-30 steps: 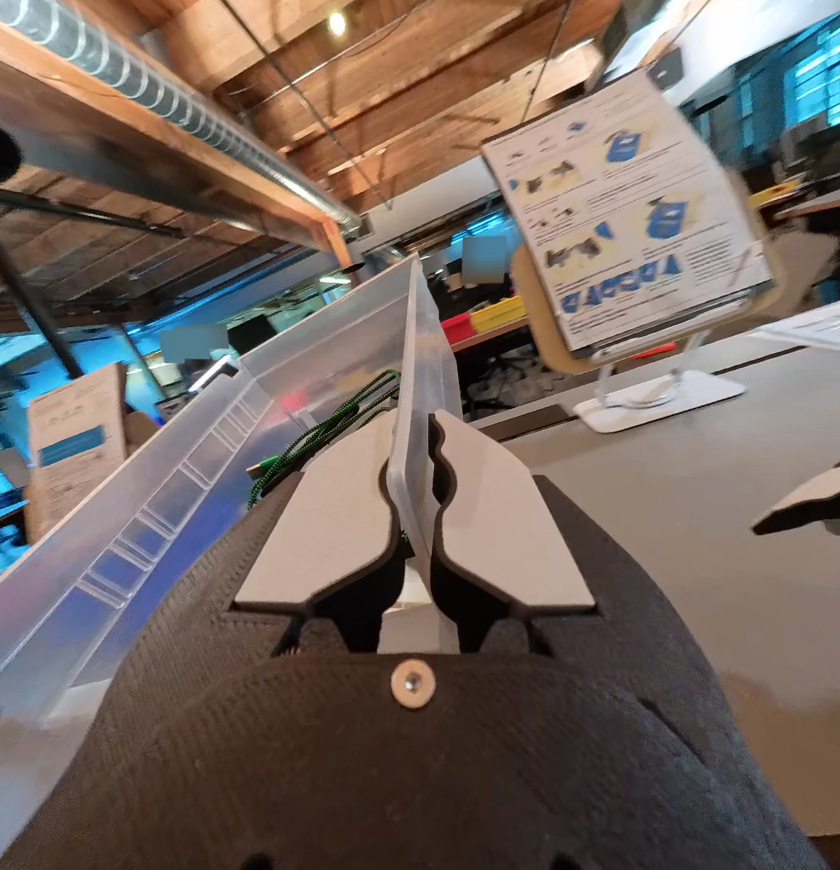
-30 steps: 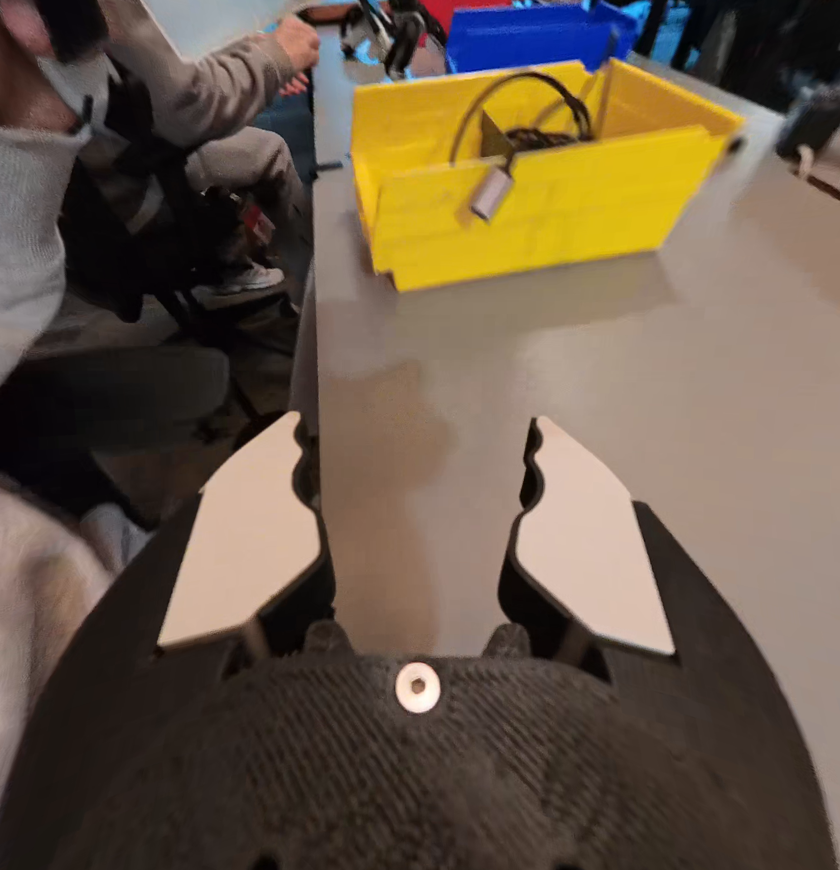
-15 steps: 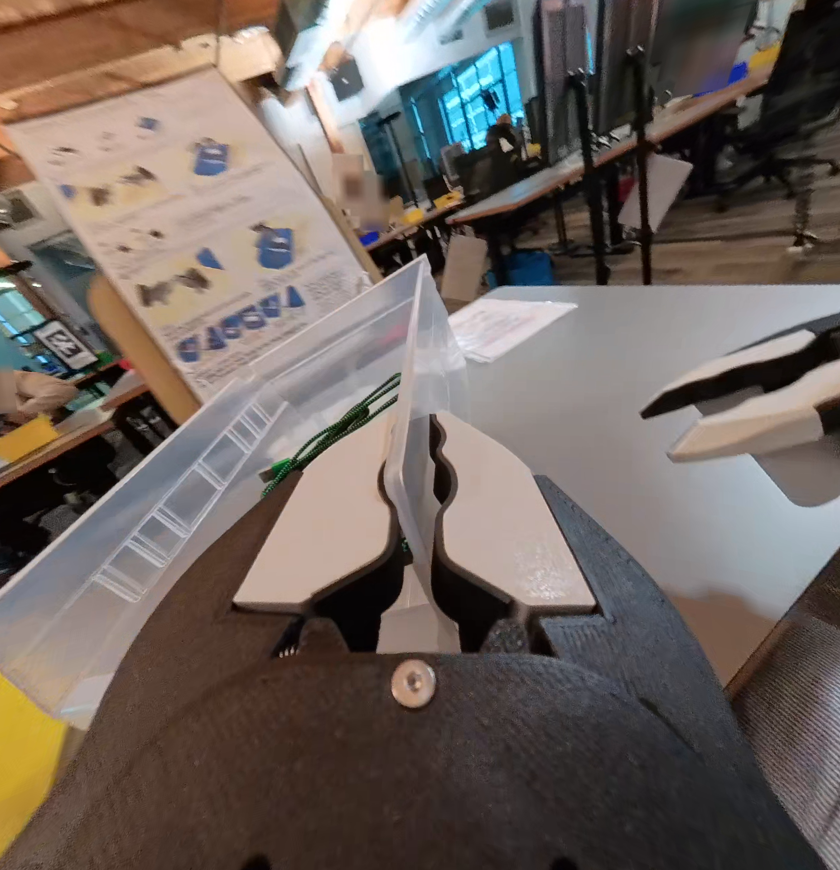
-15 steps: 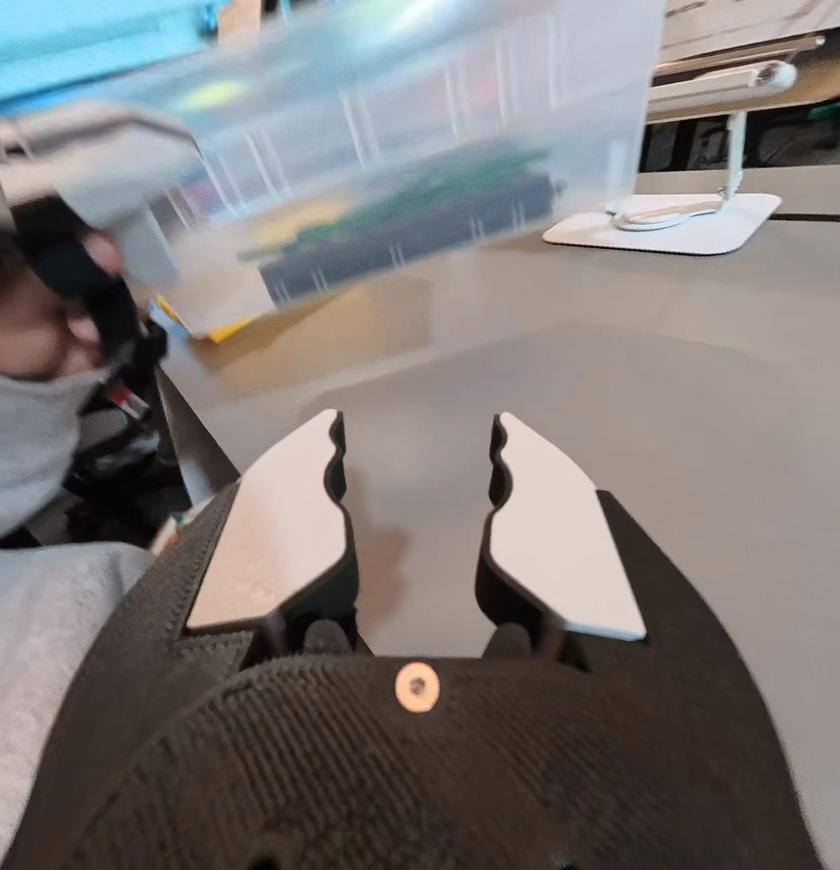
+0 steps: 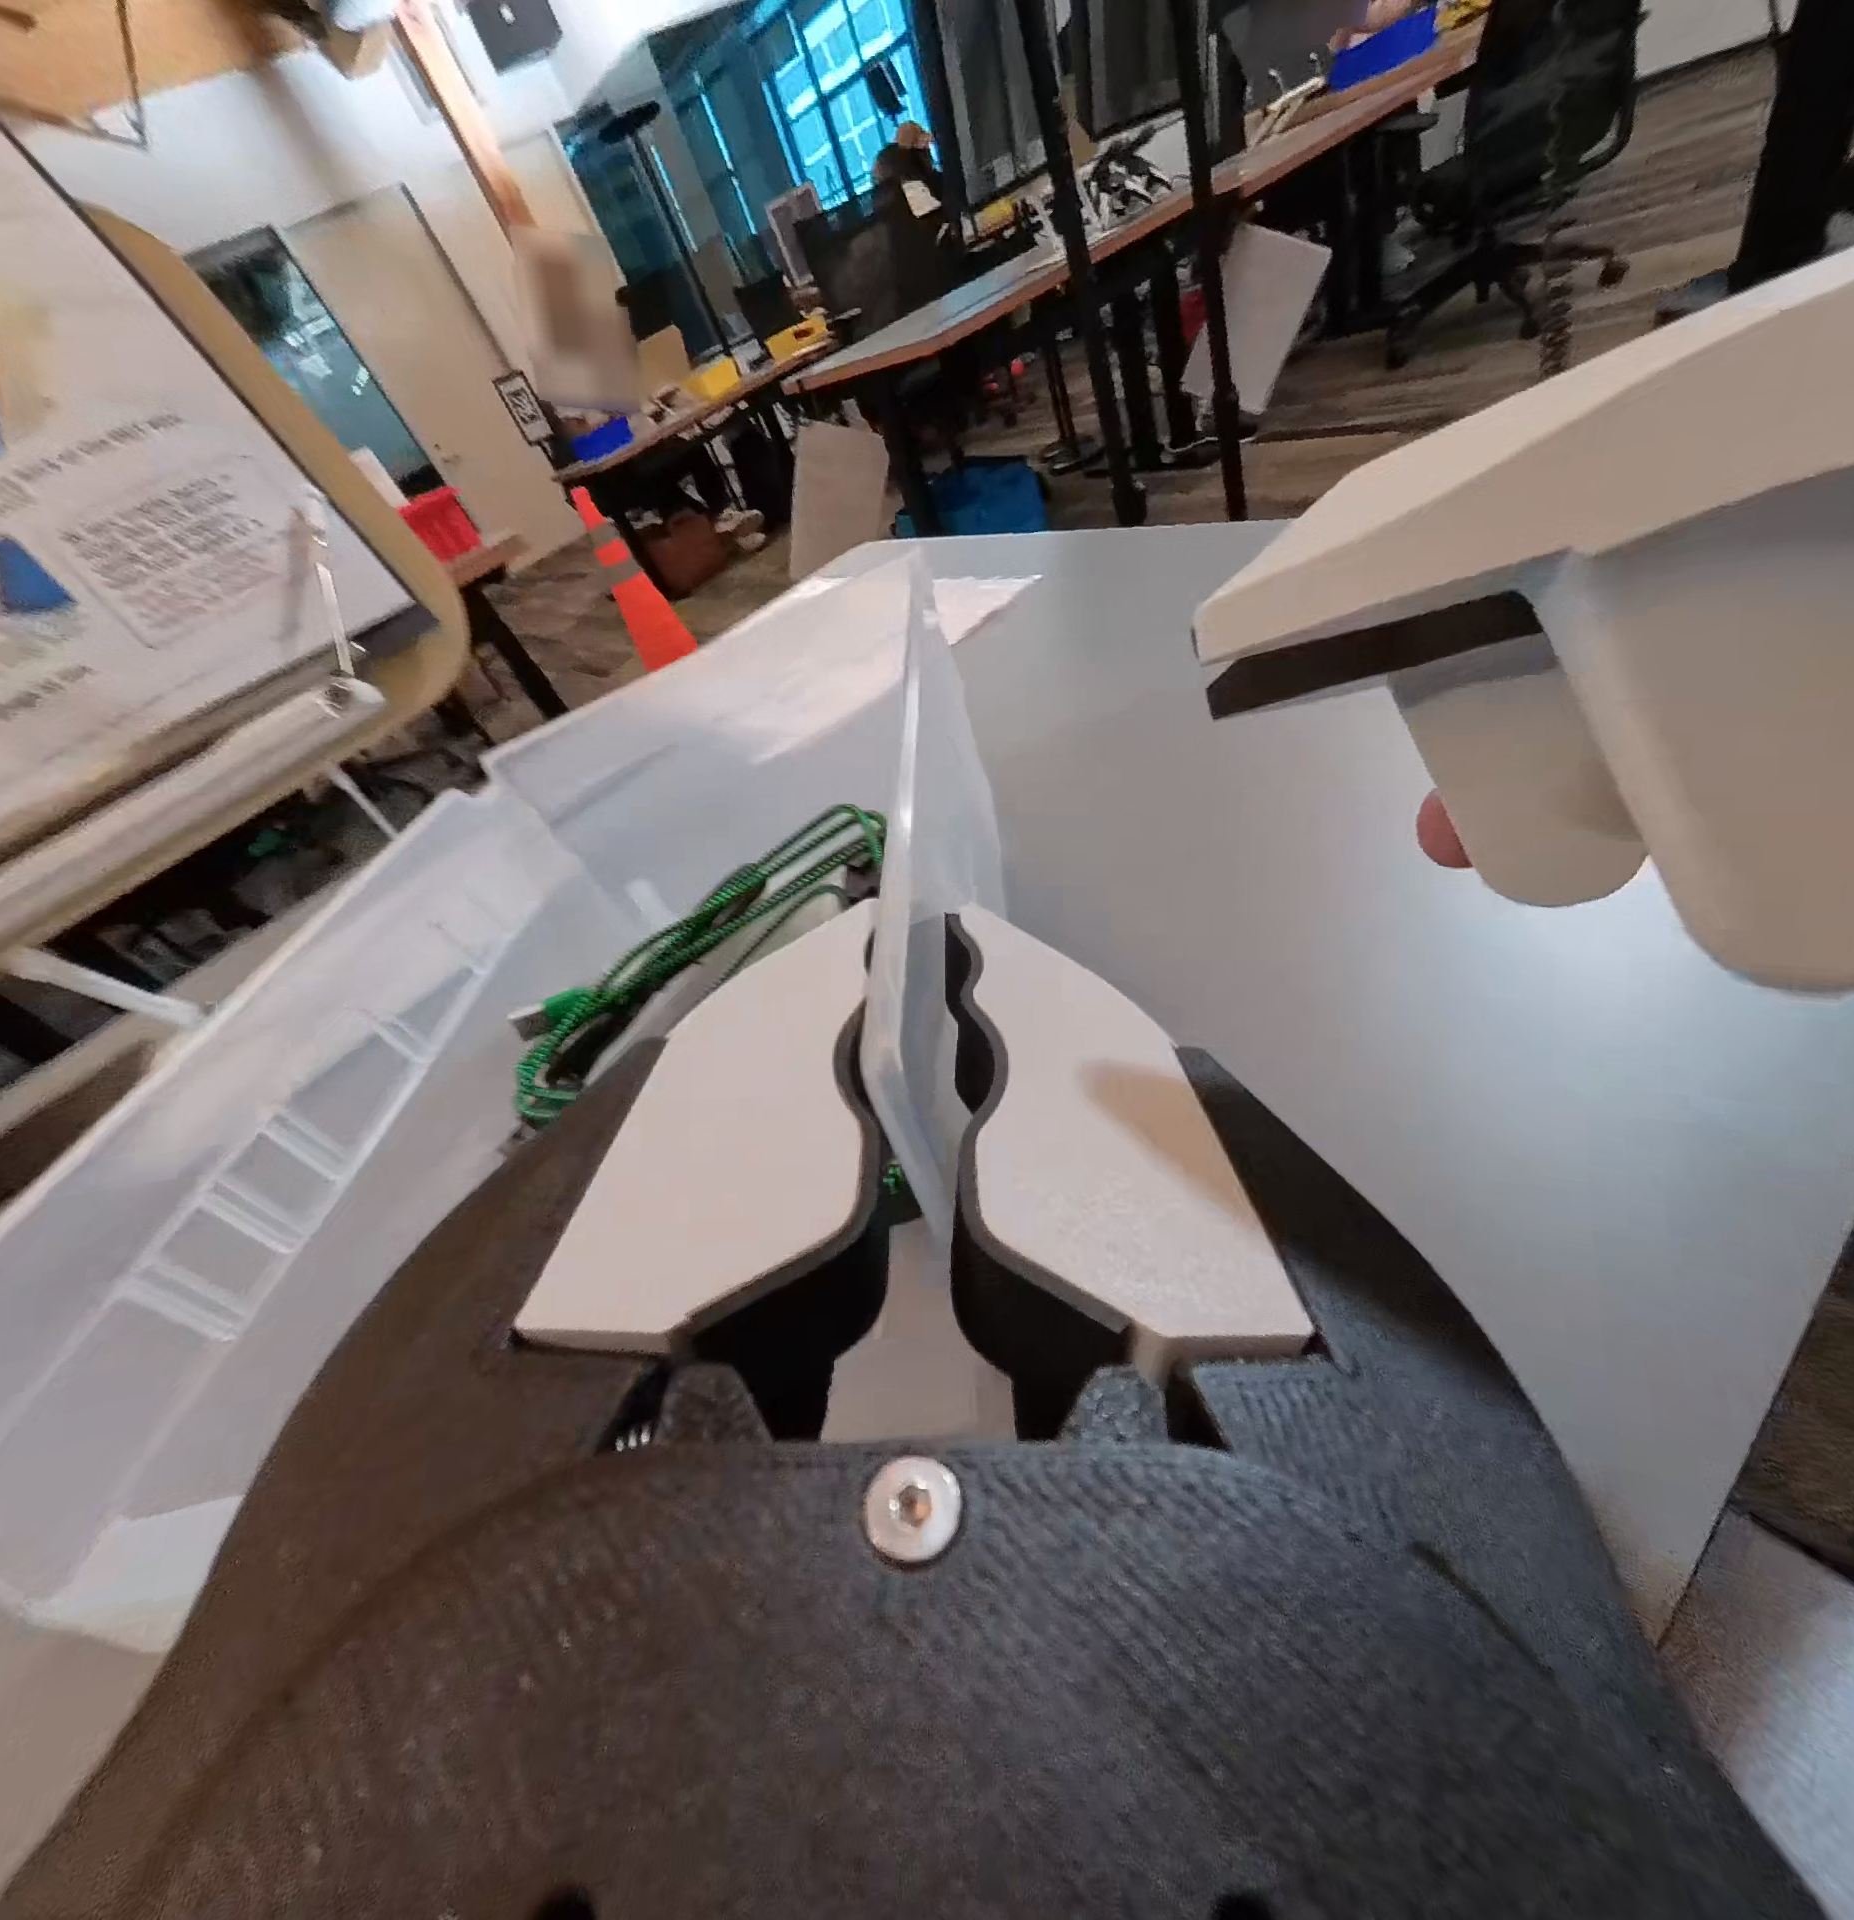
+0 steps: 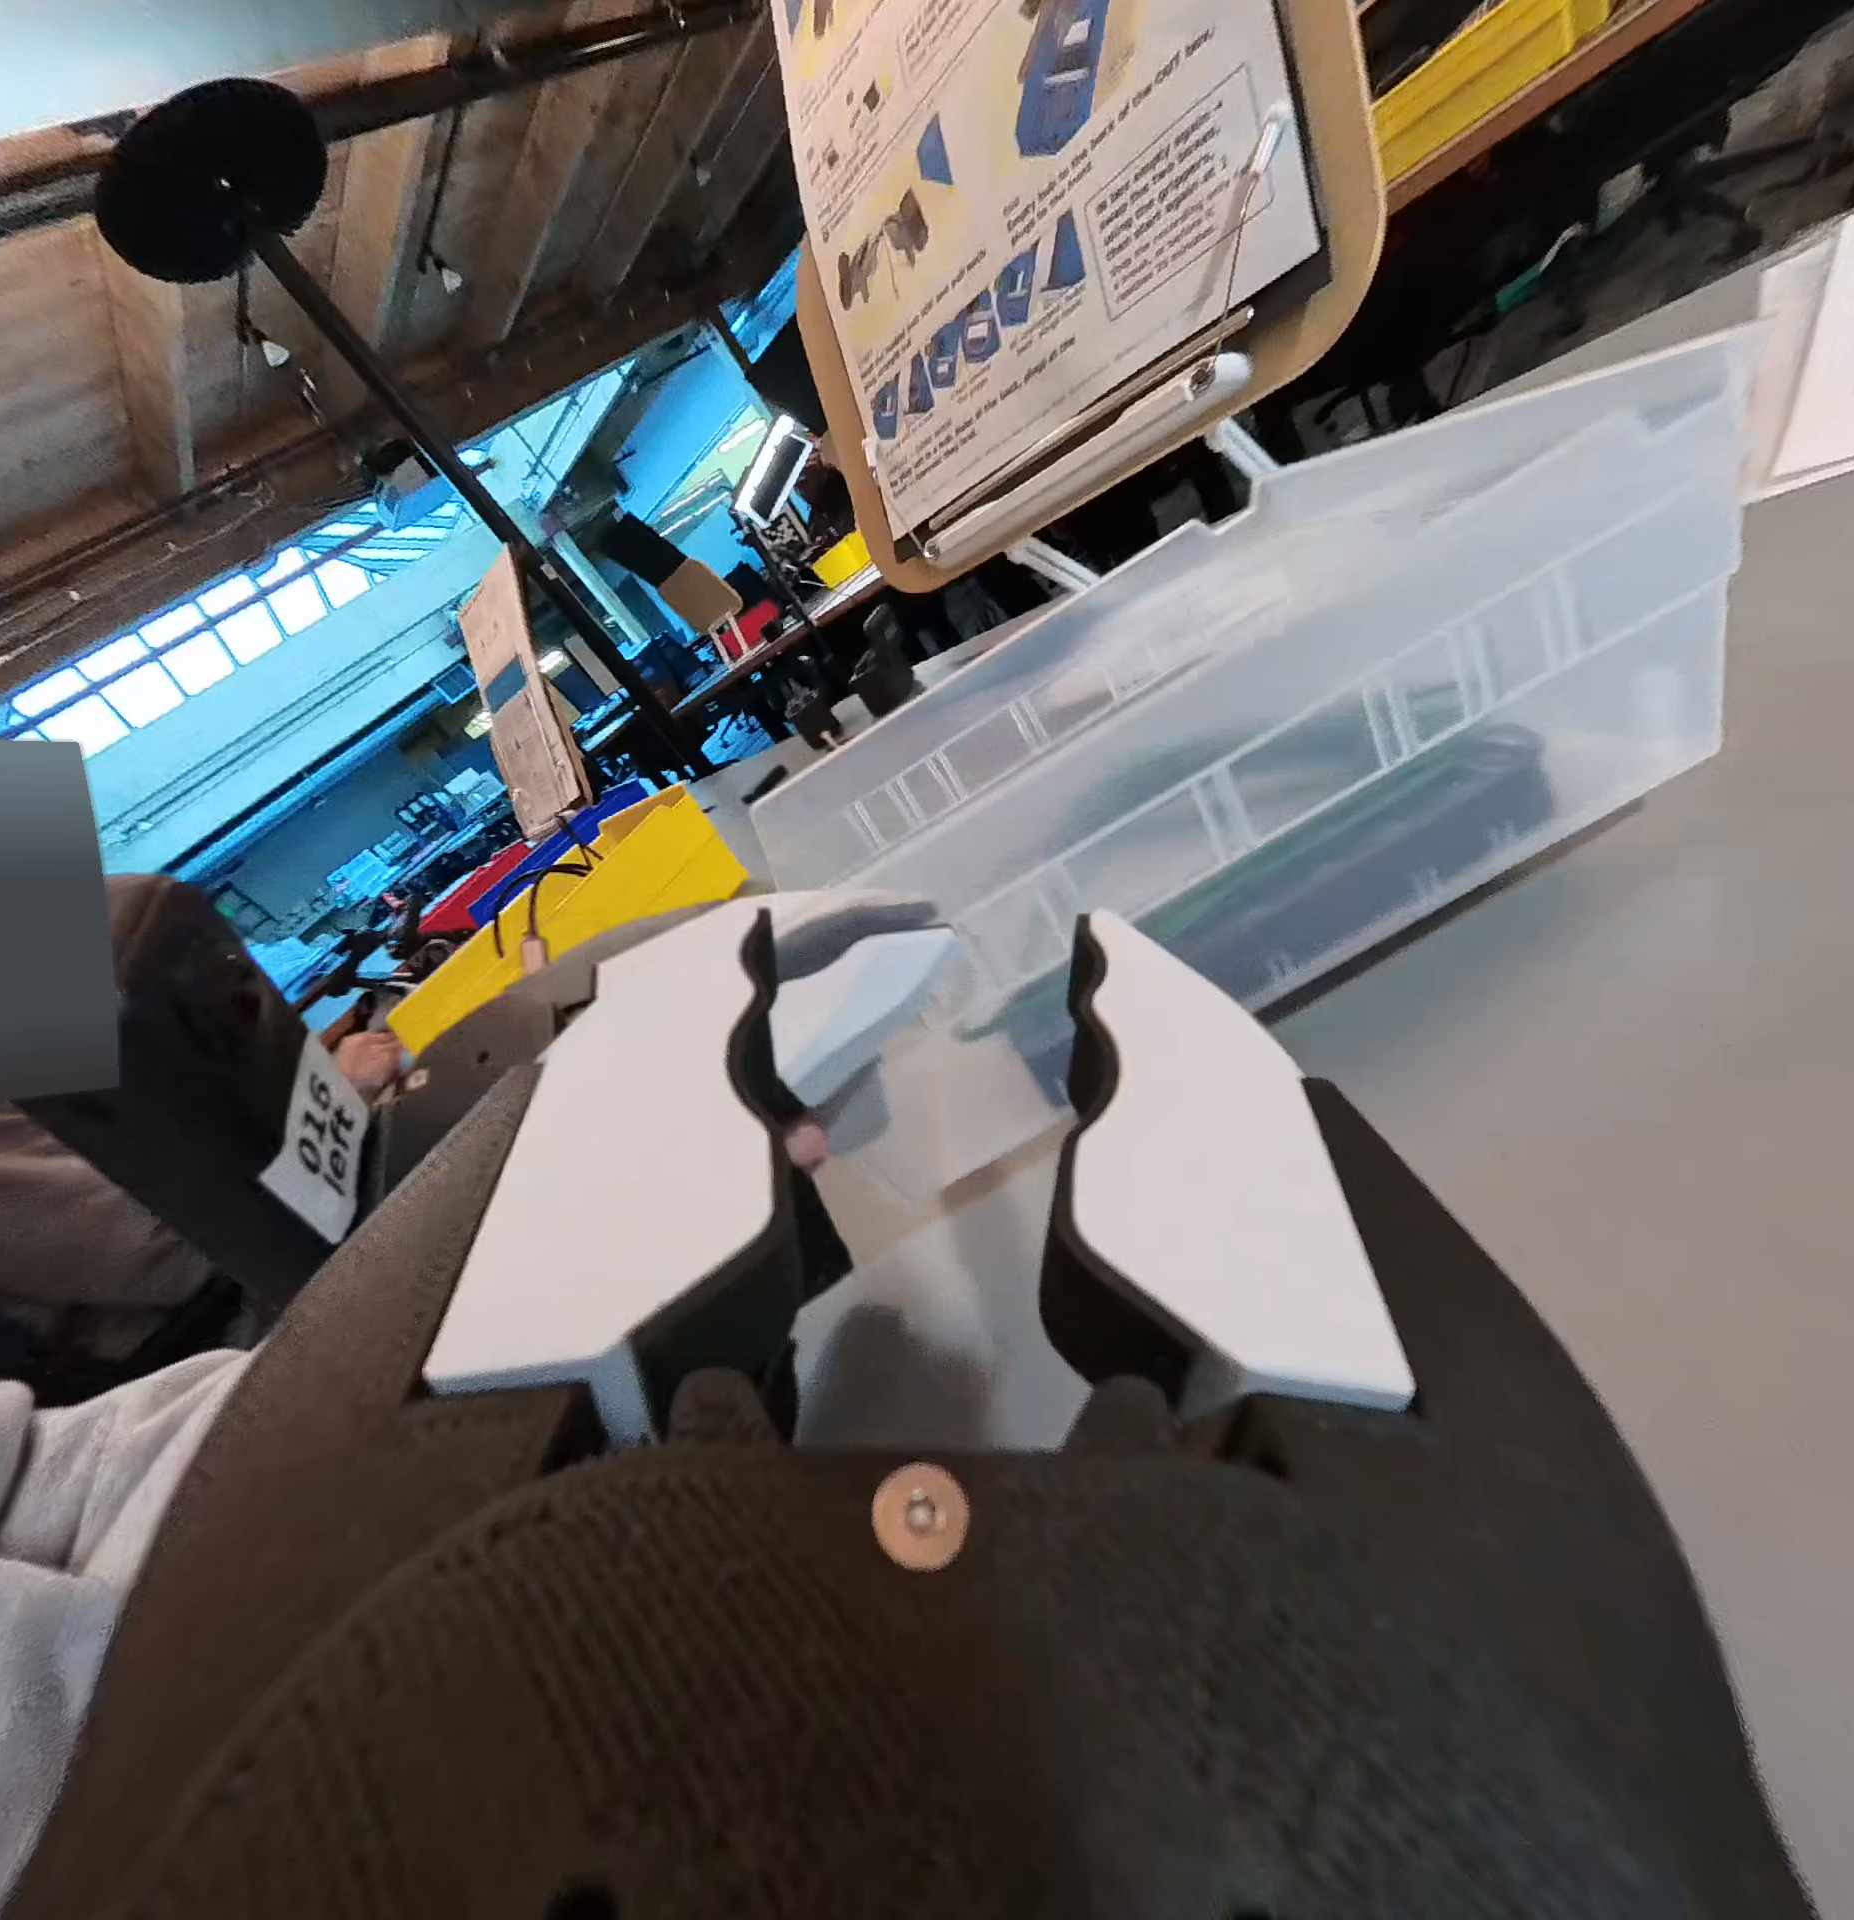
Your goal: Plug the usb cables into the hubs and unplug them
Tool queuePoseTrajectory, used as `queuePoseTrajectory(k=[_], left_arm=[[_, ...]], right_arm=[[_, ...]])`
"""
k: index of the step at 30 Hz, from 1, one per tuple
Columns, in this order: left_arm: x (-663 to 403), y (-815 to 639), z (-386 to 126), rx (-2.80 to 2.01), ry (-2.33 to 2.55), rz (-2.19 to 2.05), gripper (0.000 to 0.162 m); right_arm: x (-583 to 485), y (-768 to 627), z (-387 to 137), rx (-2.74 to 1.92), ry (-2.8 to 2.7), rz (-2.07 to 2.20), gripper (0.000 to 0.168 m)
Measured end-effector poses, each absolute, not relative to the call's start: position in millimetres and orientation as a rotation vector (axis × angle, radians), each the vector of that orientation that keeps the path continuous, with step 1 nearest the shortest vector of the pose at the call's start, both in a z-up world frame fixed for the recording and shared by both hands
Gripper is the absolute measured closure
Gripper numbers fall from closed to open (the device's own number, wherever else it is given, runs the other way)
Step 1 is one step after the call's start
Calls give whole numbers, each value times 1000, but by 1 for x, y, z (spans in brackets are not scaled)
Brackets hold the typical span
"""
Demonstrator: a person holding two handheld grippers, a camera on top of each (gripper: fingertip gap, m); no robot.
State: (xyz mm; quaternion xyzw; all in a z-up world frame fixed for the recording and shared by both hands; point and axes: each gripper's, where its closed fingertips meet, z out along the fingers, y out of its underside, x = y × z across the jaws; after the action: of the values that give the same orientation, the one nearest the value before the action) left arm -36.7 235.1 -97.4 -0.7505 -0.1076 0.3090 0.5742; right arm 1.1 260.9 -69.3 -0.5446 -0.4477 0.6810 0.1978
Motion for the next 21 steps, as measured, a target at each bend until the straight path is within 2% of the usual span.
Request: queuePoseTrajectory(k=[4, 7, 11, 16, 19, 21], left_arm=[[-28, 264, -118, -1766, -290, 496, 145], [-22, 278, -116, -1753, -326, 277, 140], [-5, 268, -95, -1721, -311, 5, 125], [-3, 199, -80, -1674, -248, 72, 124], [-21, 153, -90, -1689, -272, 235, 127], [-32, 129, -100, -1704, -301, 296, 128]], right_arm=[[-2, 266, -74, -1524, -1253, 1839, 111], [-1, 274, -72, -1499, -1241, 1786, 107], [-1, 289, -73, -1442, -1228, 1629, 100], [-2, 269, -95, -1404, -1381, 1531, 83], [-7, 246, -111, -1402, -1481, 1434, 92], [-17, 240, -124, -1440, -1502, 1296, 89]])
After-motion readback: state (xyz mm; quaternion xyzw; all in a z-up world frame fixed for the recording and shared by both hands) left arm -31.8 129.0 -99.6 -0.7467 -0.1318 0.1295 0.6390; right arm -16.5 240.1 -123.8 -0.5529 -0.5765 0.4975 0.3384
